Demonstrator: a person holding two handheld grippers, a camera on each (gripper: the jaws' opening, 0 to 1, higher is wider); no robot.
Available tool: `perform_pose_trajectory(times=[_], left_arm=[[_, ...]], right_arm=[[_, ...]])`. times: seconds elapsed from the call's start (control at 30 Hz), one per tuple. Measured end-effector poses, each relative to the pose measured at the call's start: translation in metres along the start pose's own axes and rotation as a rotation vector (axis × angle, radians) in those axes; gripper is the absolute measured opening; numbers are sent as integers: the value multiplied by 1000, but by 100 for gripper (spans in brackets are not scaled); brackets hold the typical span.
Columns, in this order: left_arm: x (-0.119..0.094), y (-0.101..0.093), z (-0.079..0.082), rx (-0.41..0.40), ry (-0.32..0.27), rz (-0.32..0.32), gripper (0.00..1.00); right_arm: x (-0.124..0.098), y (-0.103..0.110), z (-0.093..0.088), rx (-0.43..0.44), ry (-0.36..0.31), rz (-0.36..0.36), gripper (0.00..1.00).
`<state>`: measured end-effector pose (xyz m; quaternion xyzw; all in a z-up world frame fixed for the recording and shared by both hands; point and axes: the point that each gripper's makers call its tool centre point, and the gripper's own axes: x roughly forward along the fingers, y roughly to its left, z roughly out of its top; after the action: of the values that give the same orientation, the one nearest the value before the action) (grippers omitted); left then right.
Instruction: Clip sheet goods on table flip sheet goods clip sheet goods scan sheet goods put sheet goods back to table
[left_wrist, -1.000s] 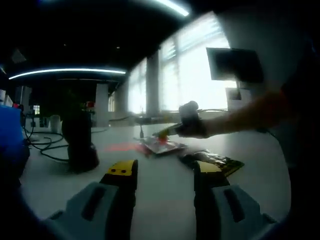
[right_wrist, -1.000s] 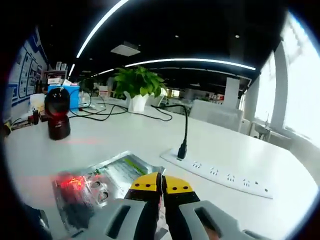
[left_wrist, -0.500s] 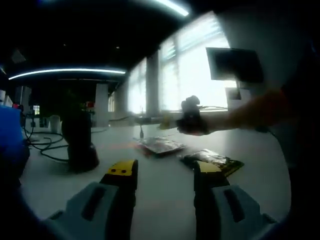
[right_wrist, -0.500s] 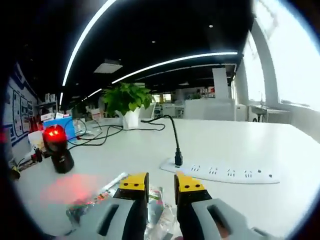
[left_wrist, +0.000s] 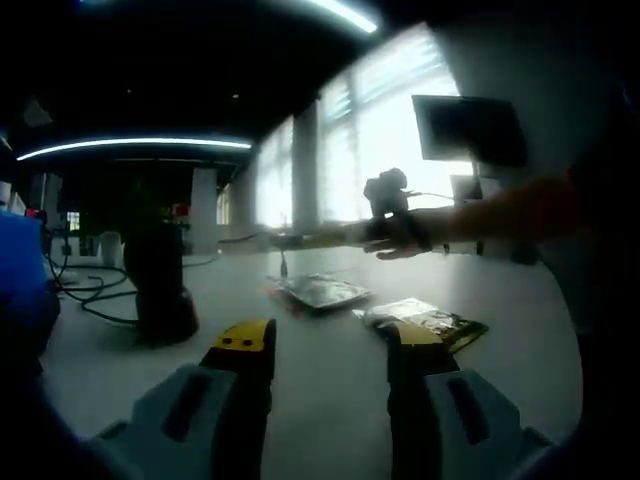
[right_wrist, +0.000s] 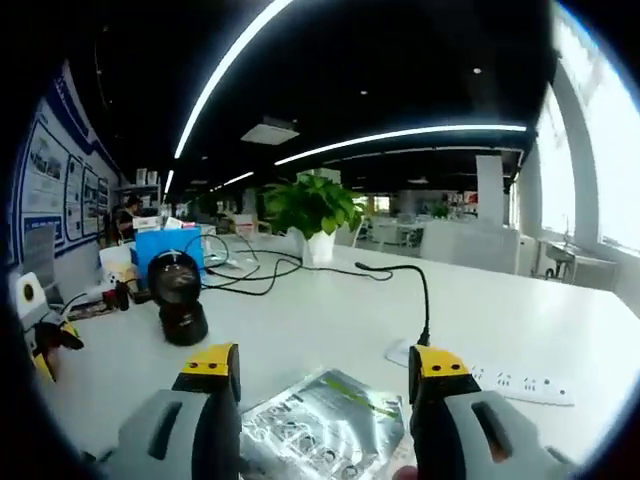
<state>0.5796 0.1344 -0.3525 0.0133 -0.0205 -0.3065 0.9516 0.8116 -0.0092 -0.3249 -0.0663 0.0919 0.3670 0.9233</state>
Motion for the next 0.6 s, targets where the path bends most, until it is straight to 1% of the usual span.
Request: perform_pose_trajectory(times=[0.03,0.07,0.1,0.13,0.23,0.4,0.5,0.6], left_arm=[[0,0,0,0,0,0,38],[0,1,0,-1,0,1,38],[0,1,0,-2,-1,2,38],[0,1,0,-3,-1,2,38],[0,1,0,-3,-1,1,37],[0,1,0,0,0,-2,37],[0,2,0,-2,-1,0,37],[0,1,0,-3,-1,0,37]], right_arm=[[0,10,-4,-22,22,9,71],[0,15,-8,-46,35,16,73],[2,15,-14,-49,56,28,75],[3,16,-20,-73,77,36,77],[4,25,-35,-69,106,59,84],[5,30,-50,-40,138,70,85],[5,36,-61,-58,173,82,86],[6,38,-65,-44,180,81,87]])
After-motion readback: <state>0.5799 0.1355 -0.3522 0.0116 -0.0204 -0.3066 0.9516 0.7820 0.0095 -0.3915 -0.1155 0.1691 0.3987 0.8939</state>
